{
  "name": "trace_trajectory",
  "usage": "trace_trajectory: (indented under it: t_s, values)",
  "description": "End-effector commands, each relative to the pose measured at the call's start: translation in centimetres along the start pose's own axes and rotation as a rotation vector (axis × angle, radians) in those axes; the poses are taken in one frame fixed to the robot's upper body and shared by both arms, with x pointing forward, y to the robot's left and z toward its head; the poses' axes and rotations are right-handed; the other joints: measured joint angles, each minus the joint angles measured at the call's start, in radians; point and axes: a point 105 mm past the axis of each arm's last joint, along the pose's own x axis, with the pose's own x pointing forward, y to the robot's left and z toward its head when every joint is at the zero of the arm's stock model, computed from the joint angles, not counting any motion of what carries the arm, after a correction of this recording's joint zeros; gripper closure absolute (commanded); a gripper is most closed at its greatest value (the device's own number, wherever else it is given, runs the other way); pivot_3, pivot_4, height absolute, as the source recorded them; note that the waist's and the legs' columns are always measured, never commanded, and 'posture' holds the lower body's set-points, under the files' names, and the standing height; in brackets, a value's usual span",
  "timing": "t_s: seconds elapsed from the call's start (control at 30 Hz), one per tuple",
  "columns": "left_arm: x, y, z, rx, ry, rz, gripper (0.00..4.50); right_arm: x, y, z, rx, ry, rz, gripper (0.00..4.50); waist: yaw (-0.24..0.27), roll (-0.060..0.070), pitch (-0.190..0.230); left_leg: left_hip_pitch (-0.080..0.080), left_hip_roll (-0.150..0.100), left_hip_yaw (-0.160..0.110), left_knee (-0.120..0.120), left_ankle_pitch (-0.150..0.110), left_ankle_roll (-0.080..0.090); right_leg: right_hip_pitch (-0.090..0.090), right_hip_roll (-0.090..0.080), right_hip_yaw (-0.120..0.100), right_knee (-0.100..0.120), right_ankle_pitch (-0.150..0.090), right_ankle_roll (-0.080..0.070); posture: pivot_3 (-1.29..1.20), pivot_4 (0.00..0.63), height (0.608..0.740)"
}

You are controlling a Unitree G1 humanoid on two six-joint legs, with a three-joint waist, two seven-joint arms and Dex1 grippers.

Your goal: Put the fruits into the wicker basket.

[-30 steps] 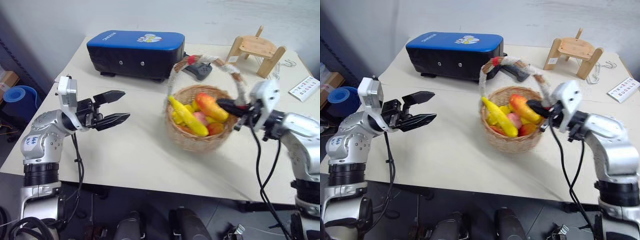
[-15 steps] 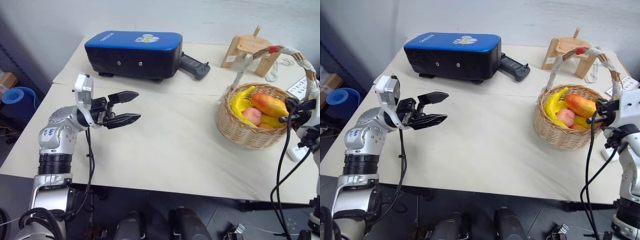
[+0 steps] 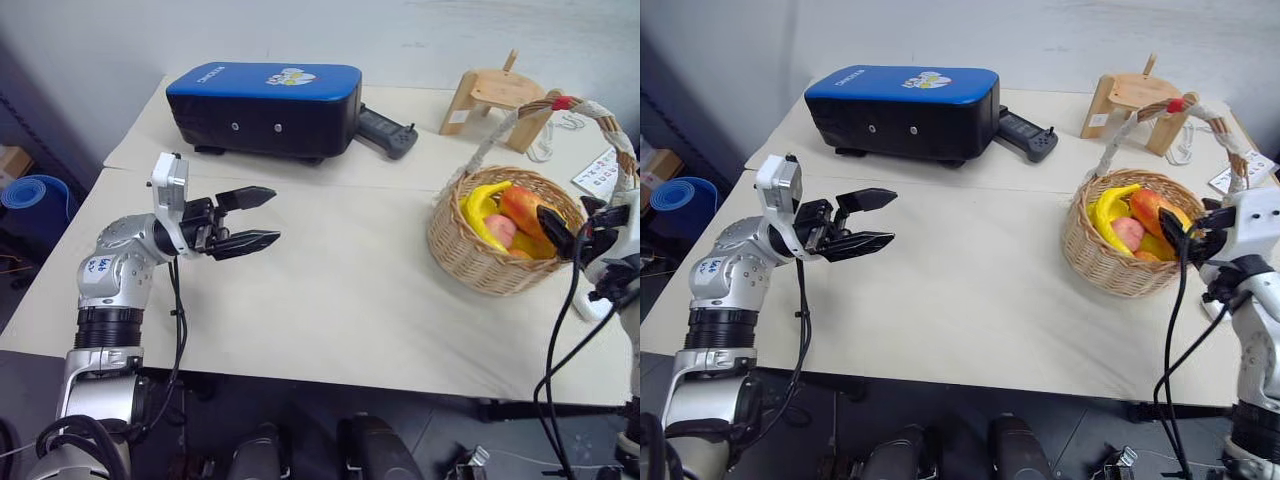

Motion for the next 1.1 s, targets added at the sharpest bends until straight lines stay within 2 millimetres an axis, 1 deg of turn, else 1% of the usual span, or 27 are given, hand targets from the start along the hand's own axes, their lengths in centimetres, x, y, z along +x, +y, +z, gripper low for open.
trace_trajectory:
  t_s: [0.03, 0.13, 0.3, 0.4, 0.47, 0.53, 0.63, 0.7, 0.73, 0.8, 0.83, 0.97, 1.1]
  values:
    - [-0.4, -0.1, 0.6, 0.039, 0.019, -0.004, 0.00, -2.1, 0.1, 2.2, -0.072, -0.080, 0.080, 0.09, 0.007, 0.000, 0.000, 0.000, 0.000, 0.000, -0.001, 0.000, 0.000, 0.000, 0.000, 0.000, -0.001, 0.000, 0.000, 0.00, 0.150, 0.740]
    - [-0.7, -0.1, 0.2, 0.037, 0.039, -0.001, 0.00, -3.6, 0.1, 4.0, -0.099, -0.239, 0.104, 0.09, 0.009, 0.000, 0.000, 0.000, 0.000, 0.000, -0.001, 0.000, 0.000, 0.001, 0.000, 0.000, -0.002, 0.000, 0.000, 0.00, 0.150, 0.740]
    - [-2.5, -0.2, -1.7, 0.083, 0.171, 0.021, 0.00, -5.9, -0.7, 1.6, -0.196, -0.137, 0.239, 0.09, 0.014, 0.000, 0.000, 0.001, 0.000, 0.000, -0.002, 0.000, 0.000, 0.001, 0.001, 0.000, -0.003, 0.000, 0.000, 0.00, 0.150, 0.740]
    - [-4.4, -1.0, -3.4, 0.110, 0.306, 0.029, 0.00, -7.8, -1.3, 0.4, -0.219, -0.089, 0.326, 0.09, 0.016, 0.000, 0.000, 0.002, 0.000, 0.000, -0.004, 0.000, 0.000, 0.003, 0.001, 0.000, -0.005, 0.000, 0.000, 0.00, 0.150, 0.740]
    - [-5.8, -1.8, -4.6, 0.131, 0.399, 0.040, 0.00, -9.4, -0.8, -1.0, -0.281, -0.011, 0.439, 0.09, 0.016, 0.000, 0.000, 0.003, 0.000, 0.000, -0.005, 0.000, 0.000, 0.004, 0.001, 0.000, -0.007, 0.000, 0.000, 0.00, 0.150, 0.740]
    - [-6.8, -2.7, -5.1, 0.134, 0.443, 0.056, 0.00, -10.4, 0.1, -1.9, -0.313, 0.031, 0.543, 0.09, 0.015, 0.000, 0.000, 0.007, 0.000, 0.000, -0.010, 0.000, 0.000, 0.006, 0.001, 0.000, -0.010, 0.000, 0.000, 0.00, 0.150, 0.740]
    - [-7.7, -4.1, -6.0, 0.118, 0.476, 0.086, 0.00, -10.8, 1.6, -3.1, -0.333, 0.043, 0.637, 0.09, 0.013, 0.000, 0.000, 0.010, 0.000, 0.001, -0.013, -0.001, 0.000, 0.009, 0.001, 0.001, -0.012, 0.000, 0.000, 0.00, 0.150, 0.740]
    - [-8.0, -4.6, -6.5, 0.111, 0.488, 0.109, 0.00, -10.0, 1.6, -3.0, -0.323, 0.015, 0.605, 0.09, 0.009, 0.000, 0.000, 0.016, 0.000, 0.001, -0.013, -0.003, 0.001, 0.015, 0.000, 0.001, -0.013, 0.000, 0.000, 0.00, 0.150, 0.740]
    - [-8.0, -4.8, -6.8, 0.110, 0.495, 0.116, 0.00, -9.6, 1.5, -3.0, -0.324, 0.003, 0.581, 0.09, 0.008, 0.000, 0.000, 0.019, 0.000, 0.000, -0.013, -0.005, 0.003, 0.019, 0.000, 0.000, -0.014, 0.000, 0.000, 0.00, 0.150, 0.740]
    - [-8.0, -5.3, -7.3, 0.107, 0.510, 0.117, 0.00, -9.0, 1.1, -3.2, -0.319, 0.000, 0.548, 0.09, 0.009, 0.000, 0.000, 0.020, 0.000, -0.001, -0.013, -0.006, 0.004, 0.020, -0.001, 0.000, -0.014, 0.001, 0.000, 0.00, 0.150, 0.740]
    - [-7.9, -5.5, -7.4, 0.106, 0.511, 0.115, 0.00, -9.1, 1.3, -3.4, -0.316, 0.001, 0.561, 0.09, 0.010, 0.000, 0.000, 0.020, 0.000, -0.001, -0.013, -0.006, 0.004, 0.020, -0.001, -0.001, -0.015, 0.002, 0.000, 0.00, 0.150, 0.740]
    - [-7.9, -5.8, -7.3, 0.108, 0.508, 0.123, 0.00, -10.9, 4.1, -5.1, -0.277, 0.080, 0.755, 0.09, 0.022, 0.000, 0.000, 0.019, 0.000, -0.002, -0.016, -0.006, 0.003, 0.020, -0.001, -0.003, -0.019, 0.002, 0.000, 0.00, 0.150, 0.740]
    - [-8.1, -6.3, -7.6, 0.106, 0.506, 0.142, 0.00, -11.1, 7.3, -5.6, -0.233, 0.082, 0.883, 0.09, 0.015, 0.000, 0.000, 0.018, 0.000, -0.002, -0.015, -0.006, 0.003, 0.020, -0.002, -0.003, -0.021, 0.001, 0.000, 0.00, 0.150, 0.740]
